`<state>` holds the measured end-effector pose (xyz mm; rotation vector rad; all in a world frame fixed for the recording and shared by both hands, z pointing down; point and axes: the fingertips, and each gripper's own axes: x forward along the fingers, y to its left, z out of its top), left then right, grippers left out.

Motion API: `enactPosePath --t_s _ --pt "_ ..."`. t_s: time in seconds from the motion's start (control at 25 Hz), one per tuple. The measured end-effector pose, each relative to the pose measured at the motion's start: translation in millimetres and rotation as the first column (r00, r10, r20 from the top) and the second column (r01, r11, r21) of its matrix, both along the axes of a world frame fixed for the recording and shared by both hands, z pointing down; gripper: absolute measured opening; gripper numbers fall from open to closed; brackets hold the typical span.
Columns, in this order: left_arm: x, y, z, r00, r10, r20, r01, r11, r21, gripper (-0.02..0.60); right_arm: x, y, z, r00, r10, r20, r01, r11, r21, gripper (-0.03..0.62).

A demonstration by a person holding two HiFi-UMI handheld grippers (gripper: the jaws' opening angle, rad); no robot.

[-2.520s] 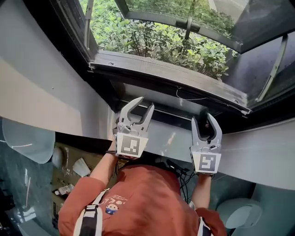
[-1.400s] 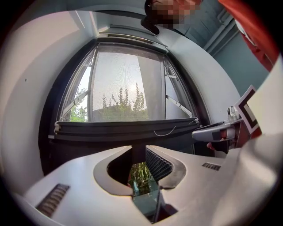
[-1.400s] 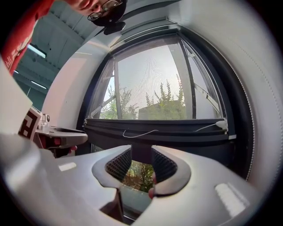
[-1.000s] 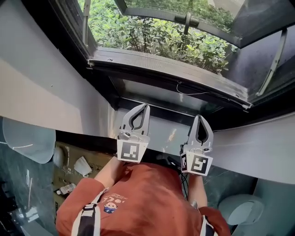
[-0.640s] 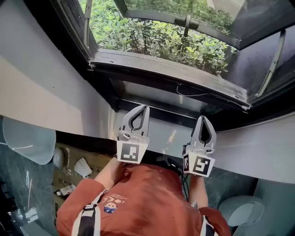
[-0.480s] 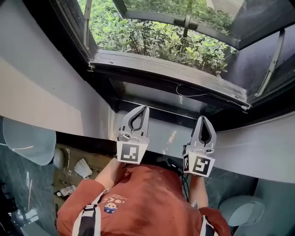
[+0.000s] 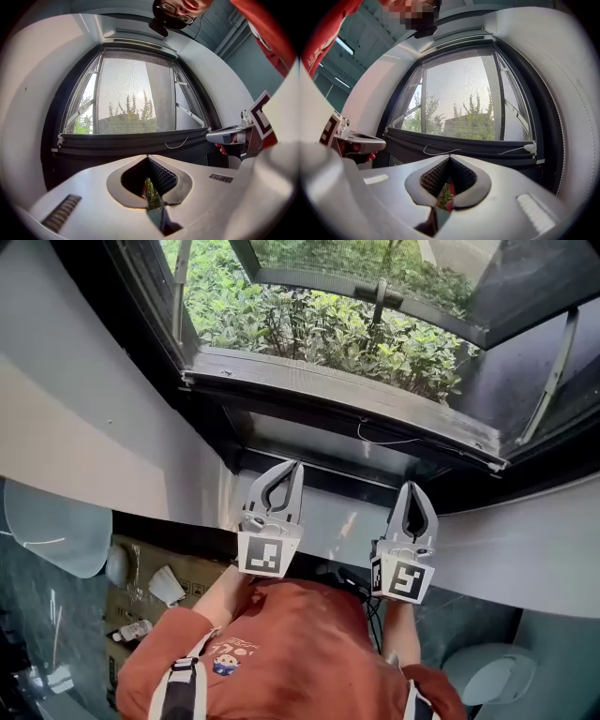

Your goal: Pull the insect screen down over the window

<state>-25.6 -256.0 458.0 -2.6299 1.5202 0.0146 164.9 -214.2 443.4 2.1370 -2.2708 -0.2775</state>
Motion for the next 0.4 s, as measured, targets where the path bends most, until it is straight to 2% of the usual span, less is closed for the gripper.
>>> enactPosePath --t_s 0.4 --pt "4.2 -2.8 0.0 1.0 0.002 -0.009 -0.002 1.0 0.003 0.006 1.4 -2.5 0.2 1.0 0.005 -0.004 -0.005 1.0 0.004 0.009"
